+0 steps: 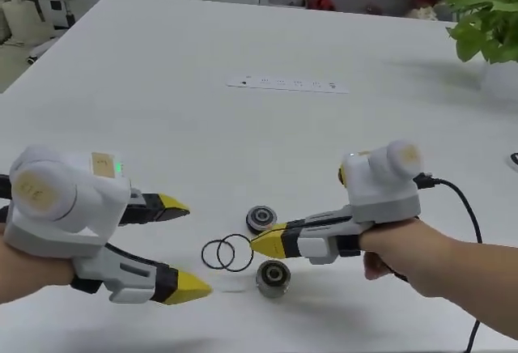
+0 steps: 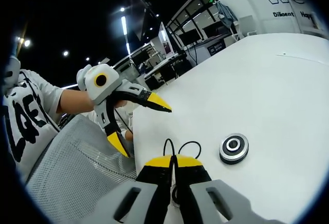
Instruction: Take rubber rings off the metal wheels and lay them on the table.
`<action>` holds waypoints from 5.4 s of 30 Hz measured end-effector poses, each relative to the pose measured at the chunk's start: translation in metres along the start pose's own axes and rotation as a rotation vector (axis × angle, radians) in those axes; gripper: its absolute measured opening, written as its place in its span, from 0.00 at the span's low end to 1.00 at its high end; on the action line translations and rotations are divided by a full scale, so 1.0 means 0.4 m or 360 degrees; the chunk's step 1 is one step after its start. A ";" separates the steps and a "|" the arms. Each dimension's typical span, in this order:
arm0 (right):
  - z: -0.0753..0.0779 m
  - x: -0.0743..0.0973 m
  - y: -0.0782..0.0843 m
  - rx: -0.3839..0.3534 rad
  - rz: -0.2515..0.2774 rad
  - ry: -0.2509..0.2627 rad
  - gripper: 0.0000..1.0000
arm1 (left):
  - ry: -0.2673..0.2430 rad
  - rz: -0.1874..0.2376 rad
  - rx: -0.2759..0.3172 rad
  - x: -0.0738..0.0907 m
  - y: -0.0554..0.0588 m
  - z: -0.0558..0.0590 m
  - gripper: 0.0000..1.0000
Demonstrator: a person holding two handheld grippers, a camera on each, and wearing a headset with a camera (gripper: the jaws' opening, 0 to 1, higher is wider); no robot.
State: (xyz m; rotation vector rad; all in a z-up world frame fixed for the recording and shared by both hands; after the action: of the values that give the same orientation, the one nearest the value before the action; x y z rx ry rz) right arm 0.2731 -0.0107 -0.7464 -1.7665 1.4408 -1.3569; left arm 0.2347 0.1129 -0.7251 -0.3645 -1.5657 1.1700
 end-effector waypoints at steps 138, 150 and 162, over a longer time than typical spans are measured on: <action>0.168 0.030 0.042 0.0403 -0.0134 0.0410 0.21 | 0.0049 -0.0028 0.0093 -0.228 -0.080 -0.101 0.45; 0.170 0.039 0.047 0.0402 -0.0128 0.0421 0.21 | 0.0058 -0.0048 0.0079 -0.259 -0.089 -0.111 0.35; 0.169 0.035 0.050 0.0411 -0.0125 0.0415 0.21 | 0.0039 -0.0060 0.0074 -0.280 -0.089 -0.122 0.18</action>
State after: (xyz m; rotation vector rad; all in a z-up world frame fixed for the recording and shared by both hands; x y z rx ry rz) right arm 0.3243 -0.0445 -0.7841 -1.5380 1.2641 -1.7813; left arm 0.3291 0.0370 -0.7635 -0.3163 -1.5152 1.1666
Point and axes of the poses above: the centre of the closed fingertips' face, and the gripper's own axes: x roughly backward along the fingers, z roughly to its right, y roughly out of its underside, the point moved 5 cm from there along x, roughly backward along the fingers, and after that the axes turned 8 degrees about x, right-handed, at the moved point
